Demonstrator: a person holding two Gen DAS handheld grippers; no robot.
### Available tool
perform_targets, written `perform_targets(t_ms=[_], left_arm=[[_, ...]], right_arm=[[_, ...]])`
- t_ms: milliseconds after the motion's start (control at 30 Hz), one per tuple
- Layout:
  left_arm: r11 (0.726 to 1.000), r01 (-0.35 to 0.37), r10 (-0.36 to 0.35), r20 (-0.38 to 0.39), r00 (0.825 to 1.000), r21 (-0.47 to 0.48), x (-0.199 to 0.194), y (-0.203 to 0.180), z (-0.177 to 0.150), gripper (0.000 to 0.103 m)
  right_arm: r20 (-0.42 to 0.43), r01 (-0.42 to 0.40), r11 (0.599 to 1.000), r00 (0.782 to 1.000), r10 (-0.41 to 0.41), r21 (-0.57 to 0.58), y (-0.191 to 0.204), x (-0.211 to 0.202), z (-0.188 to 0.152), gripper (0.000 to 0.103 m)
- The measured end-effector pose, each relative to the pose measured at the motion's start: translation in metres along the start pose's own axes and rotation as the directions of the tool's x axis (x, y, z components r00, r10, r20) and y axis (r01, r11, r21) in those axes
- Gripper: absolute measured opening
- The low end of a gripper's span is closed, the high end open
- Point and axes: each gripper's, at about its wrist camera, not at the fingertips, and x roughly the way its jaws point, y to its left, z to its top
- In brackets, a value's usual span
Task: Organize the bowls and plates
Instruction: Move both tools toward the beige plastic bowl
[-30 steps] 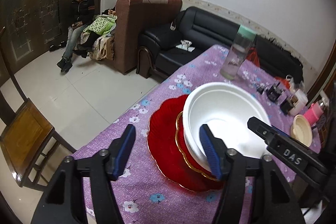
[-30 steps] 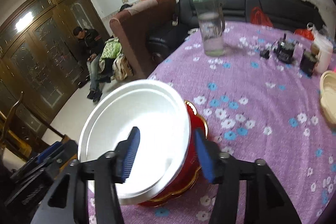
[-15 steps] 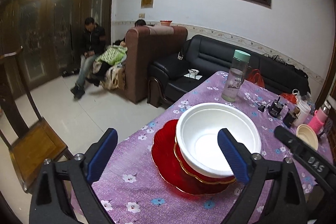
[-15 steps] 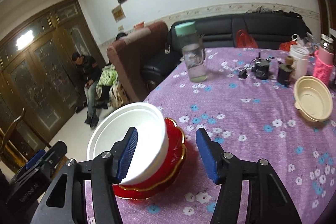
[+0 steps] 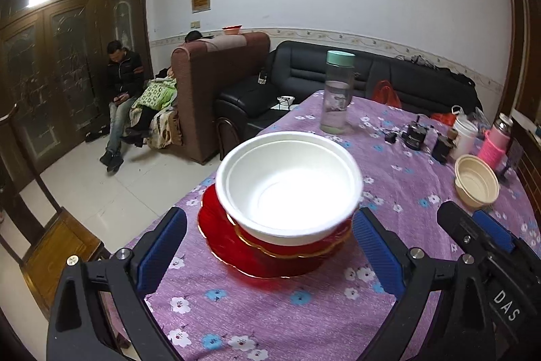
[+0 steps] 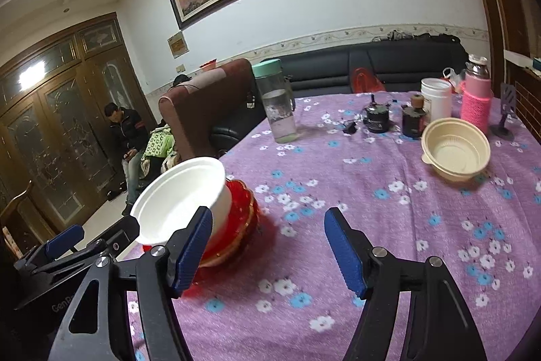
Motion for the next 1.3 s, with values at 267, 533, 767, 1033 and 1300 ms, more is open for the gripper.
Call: perform_targets(t_ms=[267, 533, 767, 1033, 1300], left_arm=[[0.998, 0.036, -0.035, -0.02, 0.999, 0.049, -0.003, -0.02, -0.004, 0.099], [0.996, 0.056, -0.052, -0.053, 0.997, 0.071, 0.001, -0.035, -0.006, 0.098], [0.993, 0.069, -0.063, -0.06, 0.996, 0.099, 0.002, -0.049, -0.009, 0.098], [0.987, 0.086, -0.077, -0.068, 0.995, 0.135, 0.003, -0.07, -0.012, 0.099], [0.977, 0.123, -0.109, -0.088, 0.99, 0.173, 0.006, -0.095, -0.011, 0.098]], right_arm=[[0.011, 0.014, 0.998, 1.0, -0.014, 0.057, -0.024, -0.008, -0.002, 0.074], [0.011, 0.015, 0.996, 1.0, -0.016, 0.093, -0.041, -0.011, -0.004, 0.074], [0.006, 0.026, 0.992, 1.0, -0.027, 0.122, -0.056, -0.011, -0.005, 0.074], [0.004, 0.05, 0.988, 0.999, -0.052, 0.149, -0.076, -0.015, -0.005, 0.075], [0.004, 0.082, 0.98, 0.996, -0.084, 0.181, -0.101, -0.02, -0.001, 0.075]])
